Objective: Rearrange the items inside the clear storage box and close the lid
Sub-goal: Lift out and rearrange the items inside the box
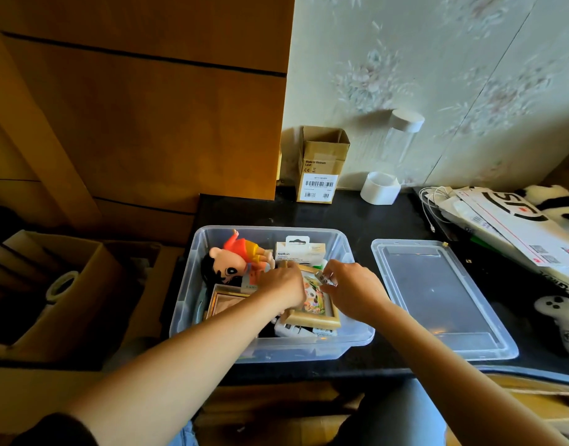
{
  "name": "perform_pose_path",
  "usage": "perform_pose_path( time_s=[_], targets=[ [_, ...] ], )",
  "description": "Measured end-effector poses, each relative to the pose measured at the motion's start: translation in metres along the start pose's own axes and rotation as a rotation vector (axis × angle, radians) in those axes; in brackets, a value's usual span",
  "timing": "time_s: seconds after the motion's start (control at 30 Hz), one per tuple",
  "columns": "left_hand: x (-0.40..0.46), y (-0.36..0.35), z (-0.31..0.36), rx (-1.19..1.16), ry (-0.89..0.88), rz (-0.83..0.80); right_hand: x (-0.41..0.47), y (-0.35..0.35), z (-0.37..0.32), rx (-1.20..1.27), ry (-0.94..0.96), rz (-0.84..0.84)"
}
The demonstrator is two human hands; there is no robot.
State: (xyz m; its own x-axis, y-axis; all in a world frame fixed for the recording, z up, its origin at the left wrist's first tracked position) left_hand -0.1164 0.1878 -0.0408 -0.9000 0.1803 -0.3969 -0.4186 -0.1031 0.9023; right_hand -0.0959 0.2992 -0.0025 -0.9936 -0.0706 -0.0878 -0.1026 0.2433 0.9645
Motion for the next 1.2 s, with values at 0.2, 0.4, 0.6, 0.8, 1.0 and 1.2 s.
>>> perform_pose_path(
  time_s=[0.2,0.4,0.6,0.8,1.0,1.2],
  targets=[
    [0.001,-0.009,-0.003,-0.172,-0.011,0.186,-0.004,-0.002,0.001,0.039,0.002,0.001],
    [0.012,-0.002,-0.013,-0.302,0.171,0.066,-0.004,0.003,-0.001,0.027,0.001,-0.009],
    [0.008,0.03,-0.017,-0.368,-0.088,0.159,-0.01,-0.002,-0.003,-0.083,0.106,-0.285],
    [-0.001,0.059,-0.043,-0.485,-0.28,0.175,-0.014,-0.049,-0.017,-0.304,0.227,-0.654],
    [-0.004,0.077,-0.067,-0.7,-0.3,0.322,-0.01,-0.093,-0.015,-0.537,0.247,-0.835],
    [0.003,0.063,-0.082,-0.915,-0.298,0.248,-0.007,-0.105,-0.016,-0.574,0.277,-0.815]
  ],
)
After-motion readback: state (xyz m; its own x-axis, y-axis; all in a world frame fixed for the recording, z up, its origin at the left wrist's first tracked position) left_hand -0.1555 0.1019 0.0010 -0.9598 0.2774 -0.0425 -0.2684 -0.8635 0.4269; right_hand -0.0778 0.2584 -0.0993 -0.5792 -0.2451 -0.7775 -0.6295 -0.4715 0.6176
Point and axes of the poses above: each hand's wrist, its own x-axis towards the middle knuckle, its own y-axis out of the back of the hand, z = x × y, the point moved 8 cm from there along x, towards the middle knuckle, and after that the axes turned 1 degree about -y, right-handed, at the moved point
